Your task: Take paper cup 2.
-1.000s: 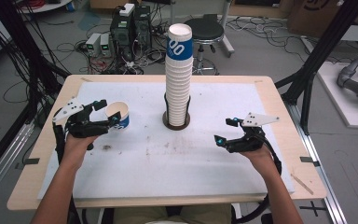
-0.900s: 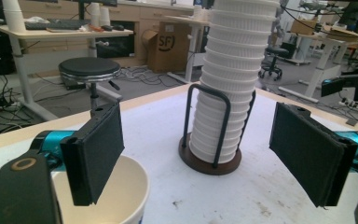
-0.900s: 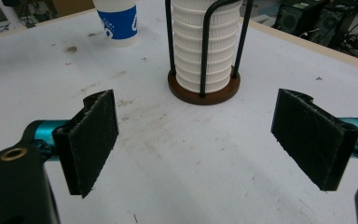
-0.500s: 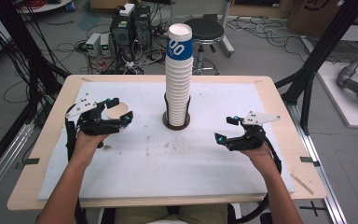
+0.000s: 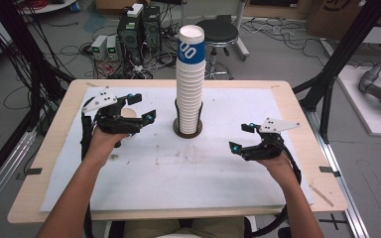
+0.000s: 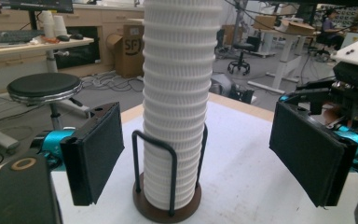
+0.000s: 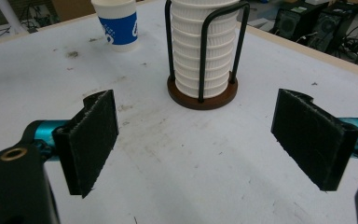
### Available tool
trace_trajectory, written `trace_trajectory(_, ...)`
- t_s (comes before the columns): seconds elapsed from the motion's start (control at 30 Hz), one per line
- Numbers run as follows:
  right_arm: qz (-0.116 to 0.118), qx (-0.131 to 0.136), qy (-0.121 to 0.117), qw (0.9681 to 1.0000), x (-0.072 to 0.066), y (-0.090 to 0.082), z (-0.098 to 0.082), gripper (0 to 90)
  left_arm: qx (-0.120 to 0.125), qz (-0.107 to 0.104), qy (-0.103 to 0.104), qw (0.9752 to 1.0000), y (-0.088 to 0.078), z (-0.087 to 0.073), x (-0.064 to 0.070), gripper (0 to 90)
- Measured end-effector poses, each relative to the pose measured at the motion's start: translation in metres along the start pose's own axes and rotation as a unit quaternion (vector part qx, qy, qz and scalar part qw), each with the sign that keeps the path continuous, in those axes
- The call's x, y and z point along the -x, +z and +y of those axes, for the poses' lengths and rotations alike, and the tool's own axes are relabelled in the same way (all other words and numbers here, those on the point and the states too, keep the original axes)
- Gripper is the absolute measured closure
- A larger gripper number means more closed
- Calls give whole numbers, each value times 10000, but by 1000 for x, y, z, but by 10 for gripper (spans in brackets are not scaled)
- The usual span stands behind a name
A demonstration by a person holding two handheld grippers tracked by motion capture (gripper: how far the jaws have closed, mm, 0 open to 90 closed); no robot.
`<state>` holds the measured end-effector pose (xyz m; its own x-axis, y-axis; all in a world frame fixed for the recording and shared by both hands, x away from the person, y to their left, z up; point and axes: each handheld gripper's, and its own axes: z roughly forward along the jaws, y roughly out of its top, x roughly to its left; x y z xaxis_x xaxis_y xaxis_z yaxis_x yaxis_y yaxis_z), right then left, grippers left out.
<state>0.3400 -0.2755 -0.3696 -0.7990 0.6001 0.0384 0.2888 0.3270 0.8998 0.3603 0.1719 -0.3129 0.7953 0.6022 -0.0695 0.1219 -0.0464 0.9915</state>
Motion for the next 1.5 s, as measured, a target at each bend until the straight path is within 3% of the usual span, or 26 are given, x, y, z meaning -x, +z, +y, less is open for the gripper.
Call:
trace_trajectory(0.33,69,87,10,9999,2,3,9,148,8,-270,47,9996,8,30,-7,174)
trace_trajectory(0.47,217,141,-37,9997,3,6,27,148,-62,-262,132,9996,10,41,-7,174)
trace_trajectory(0.57,349,123,-215,9991,5,11,44,148,-29,-270,145,9995,11,46,-7,174)
trace_trajectory(0.87,640,419,-354,9964,15,26,93,148,-44,-267,154,9995,11,46,-7,174)
trace_trajectory(1.13,691,553,-498,9948,24,42,132,148,-75,-263,172,9995,13,47,-8,174)
trace_trajectory(1.2,809,522,-481,9942,26,46,139,148,-98,-266,174,9994,14,47,-8,173)
trace_trajectory(1.5,791,514,-342,9950,41,66,158,148,-125,-296,186,9993,17,48,-8,174)
